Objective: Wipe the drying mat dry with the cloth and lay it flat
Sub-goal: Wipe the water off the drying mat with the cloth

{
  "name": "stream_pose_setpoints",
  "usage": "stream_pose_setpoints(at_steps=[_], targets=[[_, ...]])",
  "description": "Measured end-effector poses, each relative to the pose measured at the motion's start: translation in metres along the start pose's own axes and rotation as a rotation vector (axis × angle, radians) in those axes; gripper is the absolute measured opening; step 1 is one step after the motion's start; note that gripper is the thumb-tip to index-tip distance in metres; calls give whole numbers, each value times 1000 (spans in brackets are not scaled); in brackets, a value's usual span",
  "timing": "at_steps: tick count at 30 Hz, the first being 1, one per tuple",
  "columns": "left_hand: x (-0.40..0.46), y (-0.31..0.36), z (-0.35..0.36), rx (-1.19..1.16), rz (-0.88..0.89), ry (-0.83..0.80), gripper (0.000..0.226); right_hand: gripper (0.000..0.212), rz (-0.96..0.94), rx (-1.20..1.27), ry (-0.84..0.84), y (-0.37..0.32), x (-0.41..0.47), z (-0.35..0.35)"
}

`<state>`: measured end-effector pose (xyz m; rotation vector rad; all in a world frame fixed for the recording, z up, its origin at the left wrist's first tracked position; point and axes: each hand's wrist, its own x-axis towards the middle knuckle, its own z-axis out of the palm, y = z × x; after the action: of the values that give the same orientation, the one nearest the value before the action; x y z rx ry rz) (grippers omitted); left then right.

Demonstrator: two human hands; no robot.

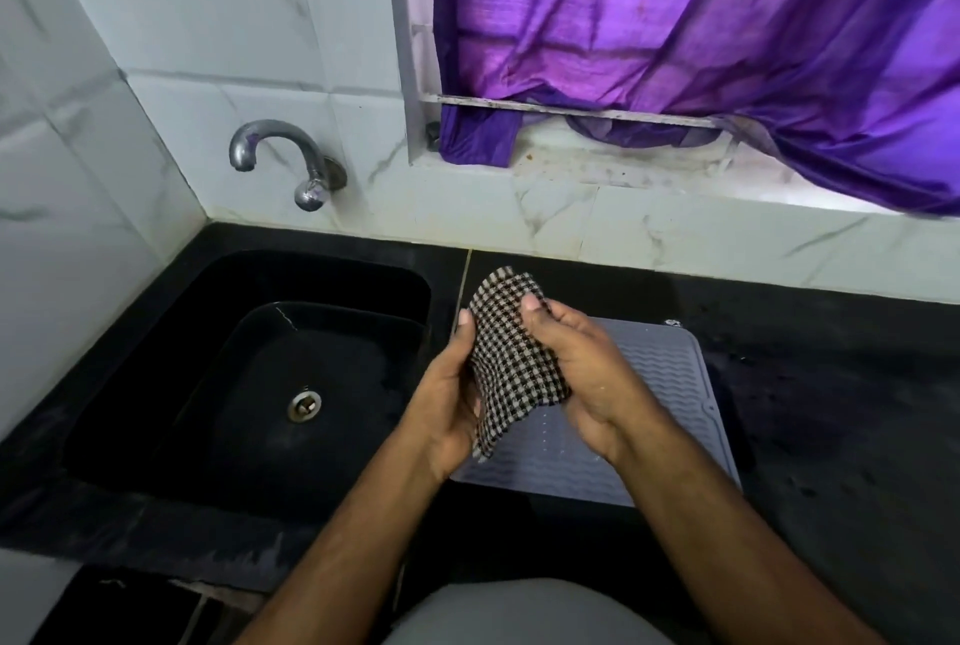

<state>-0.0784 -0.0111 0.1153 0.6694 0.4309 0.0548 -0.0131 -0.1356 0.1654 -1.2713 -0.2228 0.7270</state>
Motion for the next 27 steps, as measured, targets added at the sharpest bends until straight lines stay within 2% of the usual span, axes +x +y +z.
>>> stream_pose_setpoints(at_steps=[2, 7, 9, 11, 13, 15, 17, 19, 22, 24, 27], targets=[[4, 6, 9, -26, -7, 3, 62, 27, -39, -64, 70, 5, 8, -8], [16, 11, 22, 168, 124, 49, 49, 49, -209, -747, 299, 32, 22, -28], [19, 11, 26, 247, 177, 73, 50, 48, -336, -820, 374, 32, 21, -33], [22, 9, 31, 334, 203, 85, 51, 48, -319, -702, 326, 30, 16, -32], [27, 6, 36, 459, 238, 130, 46, 52, -189, -525, 174, 32, 11, -24], [31, 4, 39, 576, 291, 159, 45, 57, -171, -489, 114, 41, 11, -17], [36, 7, 36, 658, 336, 156, 54, 60, -166, -382, 101, 50, 13, -15], [41, 11, 31, 721, 359, 149, 64, 52, -74, -206, 94, 53, 13, -15], [48, 9, 25, 756, 352, 174, 64, 32, 79, -30, 92, 53, 13, -20], [50, 6, 20, 724, 297, 217, 66, 26, 116, 38, 121, 54, 14, -24], [55, 5, 6, 830, 363, 283, 57, 21, 133, 96, 253, 60, 25, -37]])
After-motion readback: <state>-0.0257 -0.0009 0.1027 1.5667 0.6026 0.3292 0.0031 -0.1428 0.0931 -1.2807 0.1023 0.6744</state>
